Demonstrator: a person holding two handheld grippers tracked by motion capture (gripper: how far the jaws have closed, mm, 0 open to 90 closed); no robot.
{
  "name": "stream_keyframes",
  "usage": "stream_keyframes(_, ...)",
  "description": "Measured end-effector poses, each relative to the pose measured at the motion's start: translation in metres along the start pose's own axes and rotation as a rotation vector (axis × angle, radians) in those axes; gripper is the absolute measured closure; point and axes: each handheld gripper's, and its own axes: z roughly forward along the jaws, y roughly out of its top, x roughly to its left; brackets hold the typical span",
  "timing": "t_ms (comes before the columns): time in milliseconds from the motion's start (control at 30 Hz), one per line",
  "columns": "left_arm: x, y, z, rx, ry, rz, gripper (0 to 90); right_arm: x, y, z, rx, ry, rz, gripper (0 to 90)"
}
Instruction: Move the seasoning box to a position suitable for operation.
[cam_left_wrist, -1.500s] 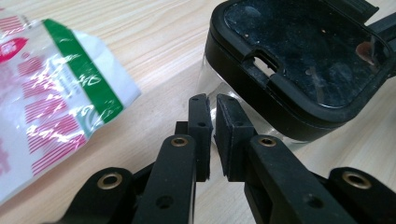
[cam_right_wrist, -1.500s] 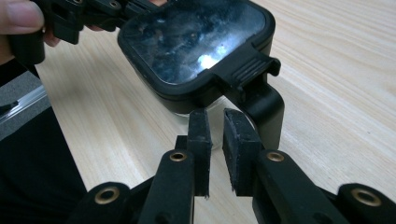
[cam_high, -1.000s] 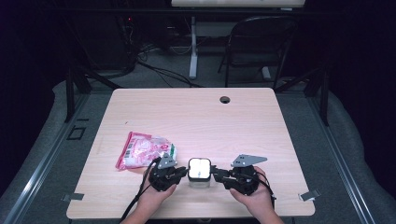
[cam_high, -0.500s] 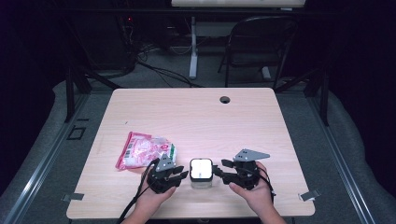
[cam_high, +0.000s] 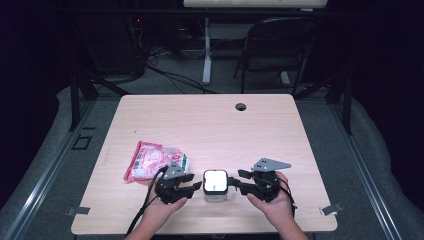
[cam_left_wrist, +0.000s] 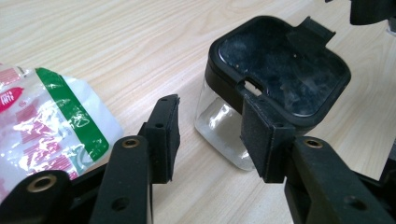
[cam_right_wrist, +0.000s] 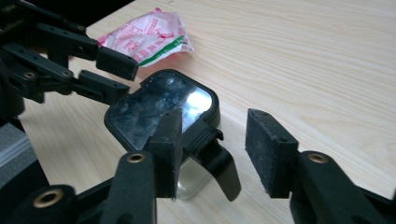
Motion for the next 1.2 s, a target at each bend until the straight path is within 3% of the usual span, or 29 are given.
stream_keyframes(133,0.002,0.003,-0.004,-0.006,-0.01,-0.007,56.5,0.0,0.003,-0.002,0.002,-0.022,-0.026,61.3)
stream_keyframes(233,0.006,0.012,-0.008,-0.004,-0.036,-0.019,57.7,0.0,0.012,-0.005,0.041,0.001,-0.038,65.3)
stream_keyframes(333,0.01,0.026,-0.01,0.034,-0.076,-0.045,57.7,0.0,0.019,-0.006,0.06,-0.003,-0.04,68.2)
stream_keyframes(433,0.009,0.042,-0.013,0.052,-0.072,-0.012,59.8,0.0,0.032,-0.004,0.093,0.0,-0.01,72.0)
stream_keyframes(600,0.008,0.052,-0.015,0.04,-0.07,0.008,63.1,0.004,0.038,0.0,0.101,-0.024,-0.002,74.7)
stream_keyframes(700,0.009,0.052,-0.016,0.029,-0.078,0.001,68.5,0.006,0.04,0.001,0.119,-0.021,0.016,79.9)
stream_keyframes(833,0.006,0.049,-0.015,0.033,-0.058,0.023,78.3,0.008,0.038,-0.001,0.111,-0.026,0.028,89.2)
stream_keyframes(1033,0.006,0.04,-0.012,0.052,-0.087,0.038,88.7,0.009,0.031,-0.002,0.102,-0.037,0.028,90.0)
stream_keyframes(1200,0.005,0.036,-0.008,0.073,-0.075,0.04,89.9,0.01,0.026,0.005,0.133,-0.039,0.016,90.0)
